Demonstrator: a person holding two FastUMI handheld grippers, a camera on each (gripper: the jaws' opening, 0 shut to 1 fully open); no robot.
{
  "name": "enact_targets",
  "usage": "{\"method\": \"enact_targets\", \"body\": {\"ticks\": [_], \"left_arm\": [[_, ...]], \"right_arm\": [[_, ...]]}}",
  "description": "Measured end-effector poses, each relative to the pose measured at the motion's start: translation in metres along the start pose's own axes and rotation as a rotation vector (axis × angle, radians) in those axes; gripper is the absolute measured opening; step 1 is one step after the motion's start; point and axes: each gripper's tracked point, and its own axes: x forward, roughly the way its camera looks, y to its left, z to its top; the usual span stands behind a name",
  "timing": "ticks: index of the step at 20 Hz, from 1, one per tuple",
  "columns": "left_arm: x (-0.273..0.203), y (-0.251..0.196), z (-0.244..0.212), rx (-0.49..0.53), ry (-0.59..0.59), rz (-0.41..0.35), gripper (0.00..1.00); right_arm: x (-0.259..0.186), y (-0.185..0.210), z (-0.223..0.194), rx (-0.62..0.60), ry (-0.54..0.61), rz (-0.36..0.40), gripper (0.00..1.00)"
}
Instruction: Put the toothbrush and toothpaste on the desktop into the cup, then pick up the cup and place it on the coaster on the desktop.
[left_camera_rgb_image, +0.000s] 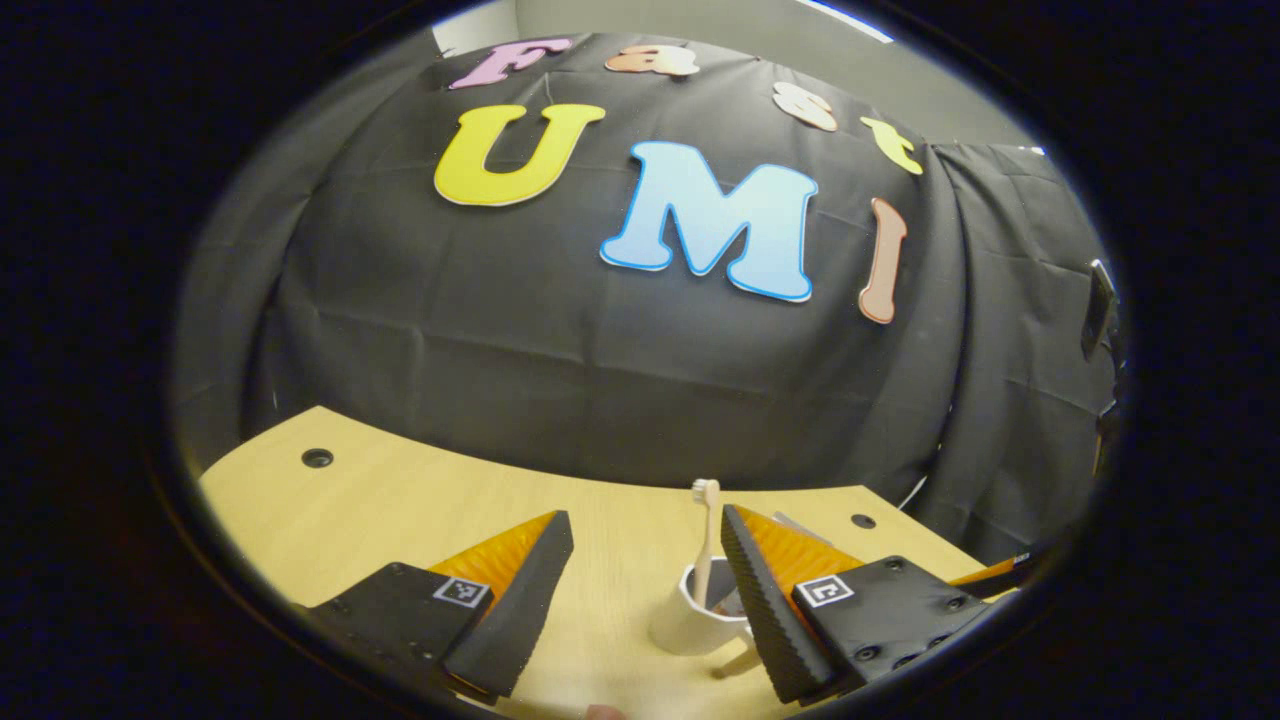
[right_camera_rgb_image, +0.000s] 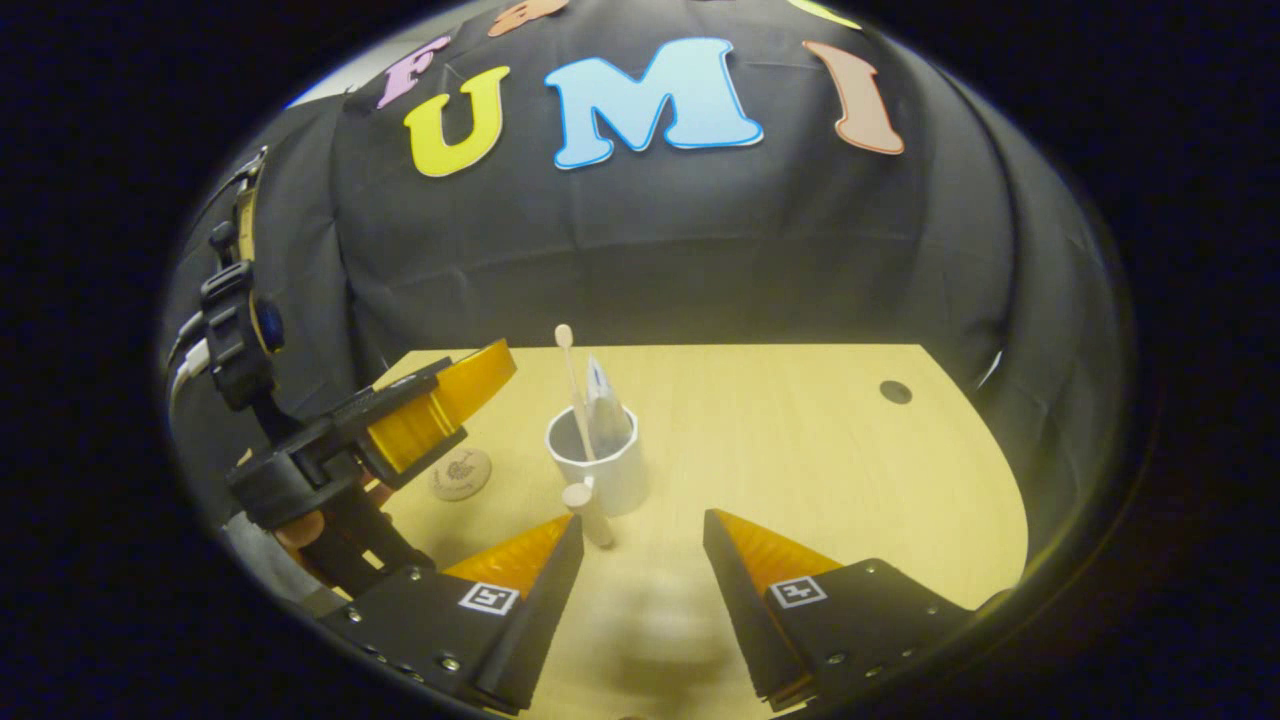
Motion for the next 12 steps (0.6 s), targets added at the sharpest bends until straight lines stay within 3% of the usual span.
{"method": "enact_targets", "body": {"ticks": [12], "left_arm": [[-0.044, 0.061, 0.007, 0.006, 0.026, 0.078, 0.95]], "right_arm": [[0.063, 0.029, -0.012, -0.021, 0.17, 0.02, 0.76]]}}
